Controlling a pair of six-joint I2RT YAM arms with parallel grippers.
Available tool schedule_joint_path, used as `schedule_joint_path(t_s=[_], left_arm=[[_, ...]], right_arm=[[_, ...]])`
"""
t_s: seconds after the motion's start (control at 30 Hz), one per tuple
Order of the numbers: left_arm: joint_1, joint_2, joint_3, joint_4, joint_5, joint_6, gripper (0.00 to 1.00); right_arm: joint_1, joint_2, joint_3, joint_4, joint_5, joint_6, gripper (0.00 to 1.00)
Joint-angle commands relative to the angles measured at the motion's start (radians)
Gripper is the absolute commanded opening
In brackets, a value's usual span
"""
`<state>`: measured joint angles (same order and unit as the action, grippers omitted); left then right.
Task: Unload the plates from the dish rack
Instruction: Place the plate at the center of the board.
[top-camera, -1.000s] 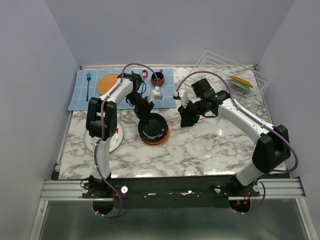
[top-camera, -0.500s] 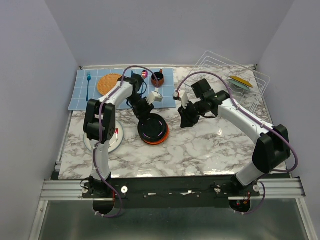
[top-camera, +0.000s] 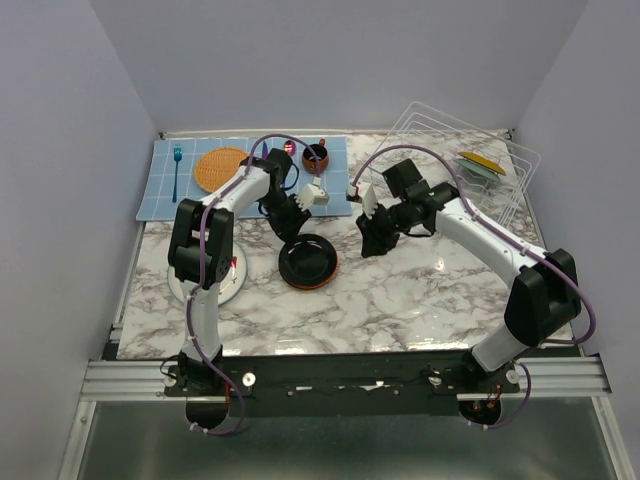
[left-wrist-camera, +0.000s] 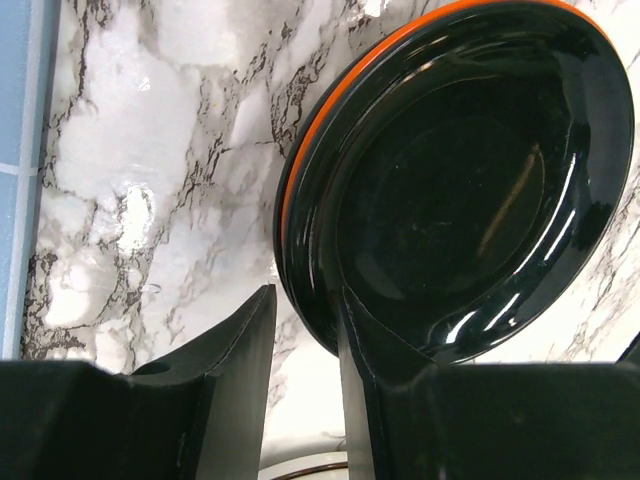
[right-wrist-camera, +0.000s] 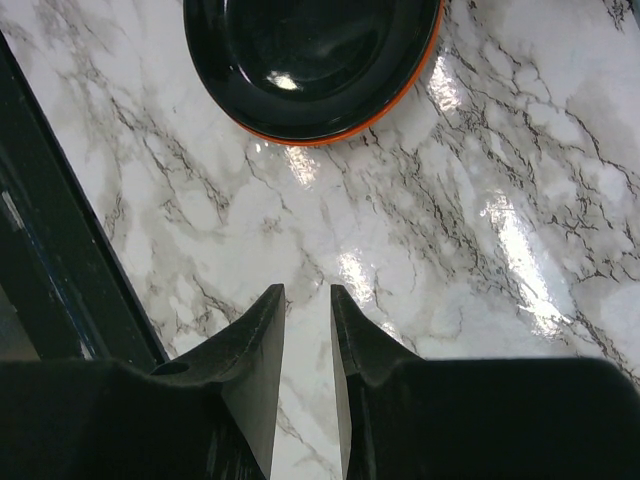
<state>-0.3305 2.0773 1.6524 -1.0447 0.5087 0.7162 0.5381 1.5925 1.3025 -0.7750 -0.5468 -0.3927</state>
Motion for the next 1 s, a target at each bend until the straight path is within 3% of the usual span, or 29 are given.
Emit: schedule_joint_path(t_s=[0.0,0.23,0.4,0.53,0.6,0.73,0.77,0.97], left_arm=[[-0.015,-0.057,-0.013,0.015,-0.016,-0.012,0.38],[-0.019,-0.085,-0.022,0.034,-0.029,-0.024,0.36],[-0.021,-0.135,-0.023,0.061,-0.018,-0.050,0.37],[-0.021,-0.225,-0.074,0.132,-0.021,-0.098,0.44],[-0.022,-0.261,-0.101,0.196,-0.033,-0.122,0.46],[-0.024,-0.360,-0.196,0.291,-0.076,-0.194,0.48],[-0.024,-0.381,-0.219,0.348,-0.094,-0.213,0.55],[-0.028,-0.485,-0.365,0.546,-0.219,-0.306,0.73]], right_arm=[[0.011,0.011,-0.014,0.020,0.010,-0.002,0.33],[0.011,0.004,-0.020,0.037,0.057,-0.003,0.33],[0.010,-0.037,-0.022,0.083,0.348,0.006,0.33],[0.011,-0.075,-0.034,0.160,0.585,-0.026,0.48],[0.007,-0.081,-0.043,0.183,0.692,-0.063,0.51],[-0.029,-0.086,-0.028,0.221,0.780,-0.100,0.64],[-0.039,-0.083,-0.022,0.223,0.791,-0.110,0.64],[-0.196,-0.042,0.052,0.246,0.834,-0.150,0.71]])
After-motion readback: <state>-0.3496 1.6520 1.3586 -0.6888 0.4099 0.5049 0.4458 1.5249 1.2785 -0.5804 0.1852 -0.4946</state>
